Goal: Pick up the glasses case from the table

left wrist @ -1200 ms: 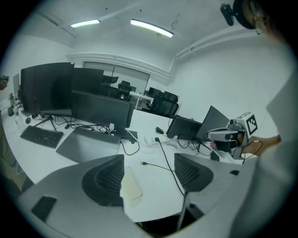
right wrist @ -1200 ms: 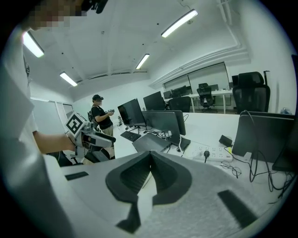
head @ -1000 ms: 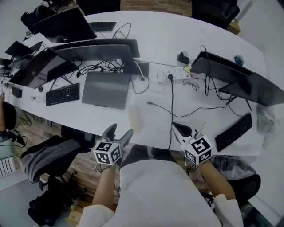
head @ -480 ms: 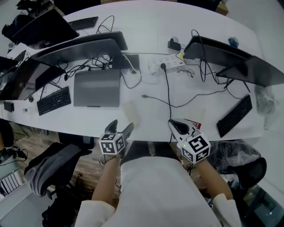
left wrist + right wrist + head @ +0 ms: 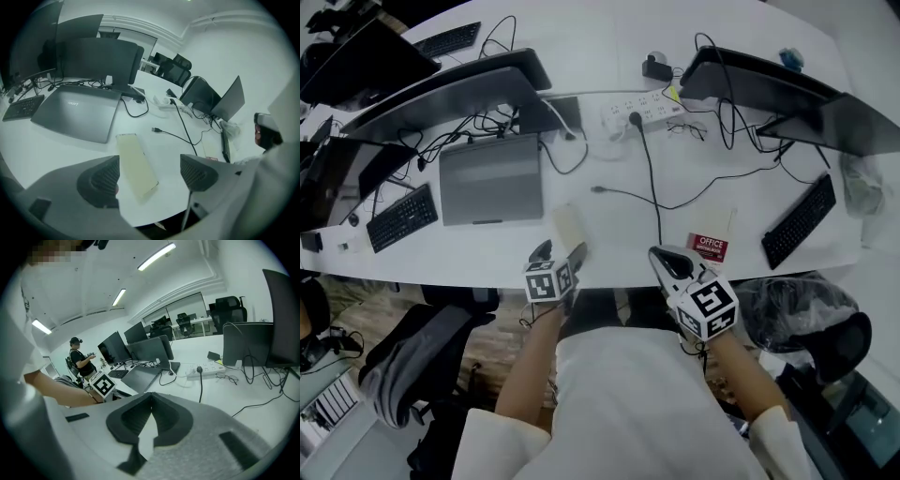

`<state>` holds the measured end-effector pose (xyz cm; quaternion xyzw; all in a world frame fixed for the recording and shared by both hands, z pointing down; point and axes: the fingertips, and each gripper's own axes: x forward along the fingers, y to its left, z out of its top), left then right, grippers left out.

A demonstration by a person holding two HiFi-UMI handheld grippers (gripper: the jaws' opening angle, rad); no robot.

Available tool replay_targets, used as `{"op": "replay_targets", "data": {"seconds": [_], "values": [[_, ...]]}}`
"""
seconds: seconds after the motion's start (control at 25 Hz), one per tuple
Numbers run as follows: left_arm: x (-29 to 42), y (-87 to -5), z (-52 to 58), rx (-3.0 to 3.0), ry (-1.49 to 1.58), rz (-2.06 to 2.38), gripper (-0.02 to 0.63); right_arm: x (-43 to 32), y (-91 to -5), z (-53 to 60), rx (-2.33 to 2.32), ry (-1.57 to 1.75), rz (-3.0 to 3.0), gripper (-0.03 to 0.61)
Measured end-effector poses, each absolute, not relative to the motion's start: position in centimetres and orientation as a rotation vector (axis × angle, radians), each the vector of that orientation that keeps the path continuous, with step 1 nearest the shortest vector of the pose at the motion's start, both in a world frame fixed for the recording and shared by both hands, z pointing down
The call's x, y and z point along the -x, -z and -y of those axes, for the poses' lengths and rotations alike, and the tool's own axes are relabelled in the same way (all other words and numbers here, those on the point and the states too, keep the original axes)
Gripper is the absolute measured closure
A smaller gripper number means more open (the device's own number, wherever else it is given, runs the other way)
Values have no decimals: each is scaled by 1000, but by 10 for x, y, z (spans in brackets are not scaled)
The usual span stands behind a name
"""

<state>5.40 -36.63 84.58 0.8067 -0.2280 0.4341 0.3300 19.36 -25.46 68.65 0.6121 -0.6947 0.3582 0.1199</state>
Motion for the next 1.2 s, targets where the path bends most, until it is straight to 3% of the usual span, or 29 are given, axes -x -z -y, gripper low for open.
{"op": "replay_targets", "data": {"seconds": [1.2], "values": [[-64,-960,387,-2077,-1431,820,207,-194,-747,253,-1791,-1201,1928,581]]}}
